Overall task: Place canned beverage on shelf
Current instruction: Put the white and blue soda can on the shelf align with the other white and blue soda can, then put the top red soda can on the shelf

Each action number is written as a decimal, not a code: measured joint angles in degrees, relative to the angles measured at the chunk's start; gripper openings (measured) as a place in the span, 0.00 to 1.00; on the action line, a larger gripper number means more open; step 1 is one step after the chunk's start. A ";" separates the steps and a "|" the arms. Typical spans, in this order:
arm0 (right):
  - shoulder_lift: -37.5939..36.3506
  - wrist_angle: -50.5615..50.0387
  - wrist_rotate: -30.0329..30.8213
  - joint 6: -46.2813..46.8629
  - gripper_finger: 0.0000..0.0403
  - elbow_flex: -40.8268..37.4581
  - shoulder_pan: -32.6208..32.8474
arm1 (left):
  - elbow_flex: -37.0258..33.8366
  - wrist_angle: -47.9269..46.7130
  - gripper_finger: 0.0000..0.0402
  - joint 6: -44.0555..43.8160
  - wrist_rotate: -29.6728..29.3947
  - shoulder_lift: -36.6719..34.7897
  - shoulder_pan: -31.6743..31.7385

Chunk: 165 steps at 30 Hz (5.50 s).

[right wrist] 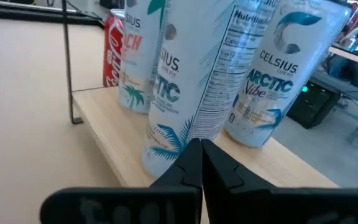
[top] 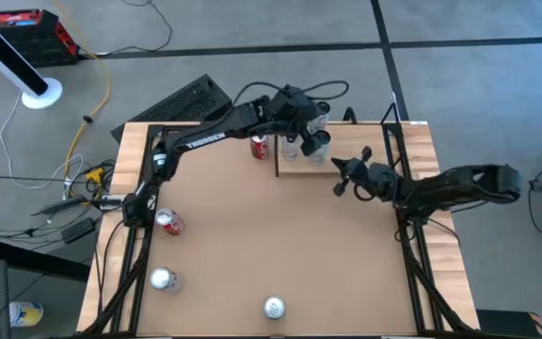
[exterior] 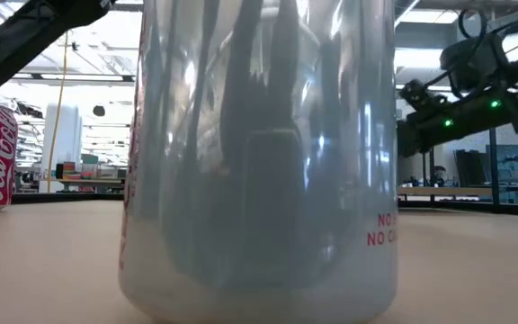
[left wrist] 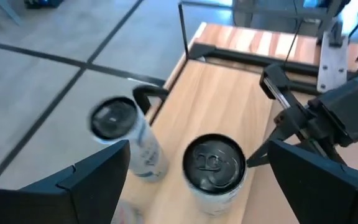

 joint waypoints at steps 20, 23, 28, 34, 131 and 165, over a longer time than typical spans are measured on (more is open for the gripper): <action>-12.93 -22.61 -18.23 7.04 0.06 3.78 5.84 | -11.63 -38.58 0.91 -4.34 -20.84 -16.72 -0.11; -8.54 -17.24 -16.97 7.44 0.06 3.78 5.76 | -24.00 -33.04 0.91 -4.74 -23.22 -23.42 -0.11; -4.13 -13.32 -16.35 5.88 0.06 5.84 3.94 | -46.31 -12.10 0.91 -3.24 -21.48 -38.16 -0.09; 0.16 -19.12 -16.51 5.62 0.06 11.40 1.12 | -68.90 14.09 0.91 -1.76 -8.47 -52.99 -0.11; -4.06 -44.06 -21.23 0.70 0.06 16.81 18.91 | -86.36 68.80 0.88 -1.62 3.42 -25.57 15.87; -9.60 -55.52 -21.11 9.01 0.06 20.01 26.70 | -86.53 47.31 0.69 -9.78 -5.68 -41.52 -17.64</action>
